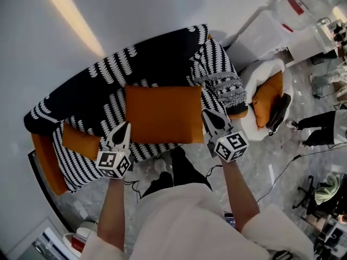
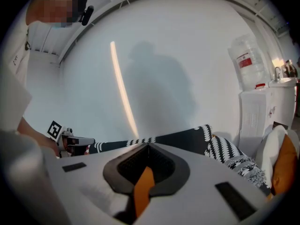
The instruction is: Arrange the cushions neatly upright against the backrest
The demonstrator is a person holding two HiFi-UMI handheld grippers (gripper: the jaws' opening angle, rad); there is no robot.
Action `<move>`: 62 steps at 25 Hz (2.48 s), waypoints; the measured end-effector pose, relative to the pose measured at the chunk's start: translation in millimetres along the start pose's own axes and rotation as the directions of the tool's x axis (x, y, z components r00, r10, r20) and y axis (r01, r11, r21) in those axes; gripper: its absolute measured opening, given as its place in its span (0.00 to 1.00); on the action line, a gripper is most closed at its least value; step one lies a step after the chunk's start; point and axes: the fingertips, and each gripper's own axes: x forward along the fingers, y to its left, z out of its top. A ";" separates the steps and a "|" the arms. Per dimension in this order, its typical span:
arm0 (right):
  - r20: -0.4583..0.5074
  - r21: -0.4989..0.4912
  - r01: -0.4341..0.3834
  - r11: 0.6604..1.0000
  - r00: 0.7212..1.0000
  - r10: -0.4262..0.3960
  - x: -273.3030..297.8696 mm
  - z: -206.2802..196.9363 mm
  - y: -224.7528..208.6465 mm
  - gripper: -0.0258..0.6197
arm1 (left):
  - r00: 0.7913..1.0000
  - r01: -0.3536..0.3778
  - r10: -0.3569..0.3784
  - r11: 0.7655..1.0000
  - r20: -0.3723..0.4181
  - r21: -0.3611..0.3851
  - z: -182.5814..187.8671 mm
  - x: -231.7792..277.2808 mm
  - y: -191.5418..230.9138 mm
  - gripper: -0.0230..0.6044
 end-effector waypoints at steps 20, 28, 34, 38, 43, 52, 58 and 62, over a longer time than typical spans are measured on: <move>-0.295 0.055 0.000 0.998 0.956 0.016 150.1 -111.5 -158.6 0.08 | 0.938 -0.179 0.183 0.983 -0.294 0.039 -69.9 182.8 102.3 0.06; -0.370 0.027 0.101 0.994 0.925 -0.084 186.7 -180.8 -212.2 0.08 | 0.906 -0.250 0.245 0.968 -0.344 0.031 -129.7 228.0 172.4 0.07; -0.416 0.036 0.197 0.980 0.894 -0.165 203.2 -230.6 -236.6 0.08 | 0.880 -0.262 0.272 0.962 -0.389 0.078 -165.0 256.0 222.6 0.07; -0.457 0.041 0.264 0.964 0.863 -0.217 207.8 -264.2 -255.9 0.10 | 0.874 -0.263 0.262 0.963 -0.410 0.055 -185.6 269.6 244.3 0.09; -0.511 0.161 0.320 0.934 0.836 -0.198 220.8 -290.4 -285.0 0.43 | 0.834 -0.266 0.235 0.964 -0.499 0.009 -206.0 286.6 264.6 0.40; -0.526 0.319 0.393 0.863 0.830 -0.184 234.0 -322.8 -312.1 0.54 | 0.803 -0.247 0.163 0.966 -0.573 -0.072 -240.2 306.6 282.0 0.50; -0.523 0.494 0.405 0.770 0.845 -0.109 242.3 -345.5 -302.3 0.46 | 0.807 -0.244 0.074 0.945 -0.586 -0.216 -260.4 306.8 291.2 0.43; -0.550 0.448 0.380 0.809 0.831 -0.086 237.0 -341.2 -304.5 0.32 | 0.814 -0.220 0.081 0.959 -0.575 -0.177 -255.4 311.1 268.4 0.28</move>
